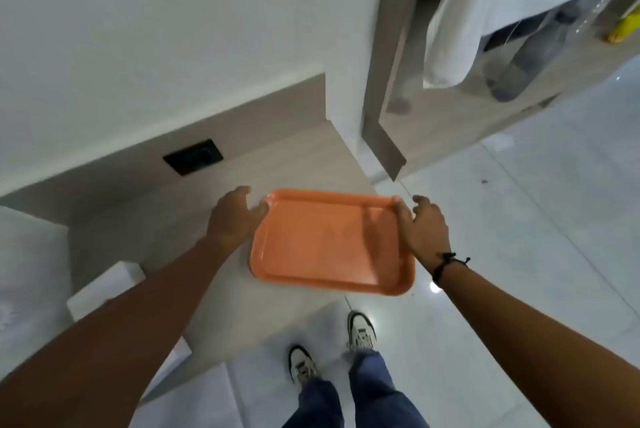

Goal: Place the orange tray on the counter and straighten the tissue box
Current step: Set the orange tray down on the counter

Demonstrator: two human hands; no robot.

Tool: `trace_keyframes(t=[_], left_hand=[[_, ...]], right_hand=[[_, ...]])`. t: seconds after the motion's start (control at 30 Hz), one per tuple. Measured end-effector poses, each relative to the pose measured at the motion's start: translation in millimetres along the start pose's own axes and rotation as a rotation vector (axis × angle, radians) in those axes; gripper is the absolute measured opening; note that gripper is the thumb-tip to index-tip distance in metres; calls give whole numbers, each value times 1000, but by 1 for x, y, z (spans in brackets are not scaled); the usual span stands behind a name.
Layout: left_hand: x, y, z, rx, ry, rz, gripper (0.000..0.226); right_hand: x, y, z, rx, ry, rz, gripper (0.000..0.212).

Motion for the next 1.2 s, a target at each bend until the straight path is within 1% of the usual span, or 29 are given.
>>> trace_keyframes(t=[0.07,0.1,0.13,0.23,0.3,0.33,0.4,0.53,0.63,0.77,0.97,1.03,1.1,1.2], left_hand=[[14,-3,-19,68,-51,82,82],[25,-3,-30,95,-75,127,81],[32,-1,-36,118,-98,170,75],[47,-2,-54,132,-59,181,38],[51,-3,-60,108,-35,174,23],[52,-3,-62,82,-27,178,21],[52,-2,-64,37,-11,180,25],[62,-3,-65,0,73,201,28],[74,-1,-60,-47,125,248,23],[100,4,-40,-131,175,331,16],[141,7,-2,-271,215,434,26],[154,6,8,-294,226,453,25],[166,4,15,-308,250,460,19],[178,2,19,-320,266,472,16]], right_hand=[[-22,3,-14,28,22,-79,70],[-35,5,-23,41,36,-113,67],[-45,9,-29,66,46,-153,65],[-63,8,-46,107,65,-238,61],[-70,4,-55,117,65,-273,49],[-74,1,-59,111,70,-276,41],[-74,-6,-64,98,108,-268,28],[-67,-22,-68,91,204,-263,23],[-48,-34,-73,95,234,-205,22],[2,-59,-85,117,231,-64,22],[87,-92,-126,211,234,103,23],[109,-99,-141,228,246,144,24],[126,-104,-153,246,263,187,24],[140,-108,-163,267,273,221,24]])
Point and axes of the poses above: each hand's wrist, its own y-axis away from the middle knuckle, its own z-axis out of the back of the hand, x = y × z, the point moved 3 cm from there along -y, towards the middle knuckle, and after that the axes turned 9 degrees about y, right-handed, at the moved point
